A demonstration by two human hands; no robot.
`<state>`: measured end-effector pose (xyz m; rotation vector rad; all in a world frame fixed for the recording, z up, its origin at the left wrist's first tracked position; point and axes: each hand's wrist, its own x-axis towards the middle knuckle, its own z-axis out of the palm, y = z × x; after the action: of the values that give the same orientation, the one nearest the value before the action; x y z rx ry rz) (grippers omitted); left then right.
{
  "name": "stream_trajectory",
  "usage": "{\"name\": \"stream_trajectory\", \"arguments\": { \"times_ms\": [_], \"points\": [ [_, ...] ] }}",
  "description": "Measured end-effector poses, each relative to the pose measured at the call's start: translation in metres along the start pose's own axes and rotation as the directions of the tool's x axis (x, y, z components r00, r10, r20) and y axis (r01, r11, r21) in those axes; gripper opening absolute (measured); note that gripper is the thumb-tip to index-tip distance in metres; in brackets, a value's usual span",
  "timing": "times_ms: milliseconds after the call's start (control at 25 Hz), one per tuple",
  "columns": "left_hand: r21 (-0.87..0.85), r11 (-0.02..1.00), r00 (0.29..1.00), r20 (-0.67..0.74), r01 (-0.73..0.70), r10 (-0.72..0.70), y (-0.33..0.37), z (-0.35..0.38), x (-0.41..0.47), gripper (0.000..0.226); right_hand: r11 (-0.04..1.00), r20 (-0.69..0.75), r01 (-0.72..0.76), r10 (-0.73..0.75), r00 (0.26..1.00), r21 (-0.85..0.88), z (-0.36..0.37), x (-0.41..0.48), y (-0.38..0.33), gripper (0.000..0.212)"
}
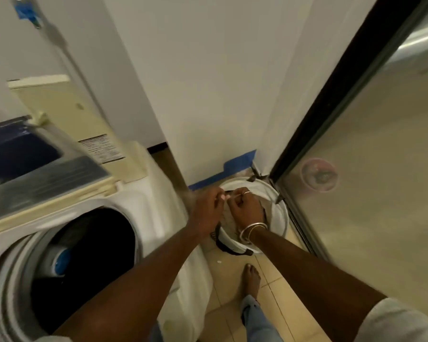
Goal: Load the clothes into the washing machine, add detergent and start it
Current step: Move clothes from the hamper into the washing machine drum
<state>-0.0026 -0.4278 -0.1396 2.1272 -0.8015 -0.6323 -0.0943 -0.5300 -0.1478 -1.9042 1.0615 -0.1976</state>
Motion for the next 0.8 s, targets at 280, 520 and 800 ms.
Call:
{"name": "stream_trajectory", "arguments": {
  "times_ms": [280,520,800],
  "points": [
    [0.169,0.959,0.909,0.315,0.228,-0.271,-0.093,0.14,0.087,0.037,0.96,0.271,-0.109,0.18,0.946,-0.258,0.016,0.1,0.154,0.045],
    [0.271,0.923,0.819,0.438,0.272,-0.37,-0.199,0.229,0.141,0.077,0.85,0.419,0.1,0.15,0.896,-0.517,0.066,0.189,0.297,0.075],
    [0.667,0.729,0.806,0.343,0.154,-0.483,-0.353,0.323,0.22,0.152,0.655,0.458,0.226,0.205,0.865,-0.721,0.15,0.272,0.409,0.142]
  ]
}}
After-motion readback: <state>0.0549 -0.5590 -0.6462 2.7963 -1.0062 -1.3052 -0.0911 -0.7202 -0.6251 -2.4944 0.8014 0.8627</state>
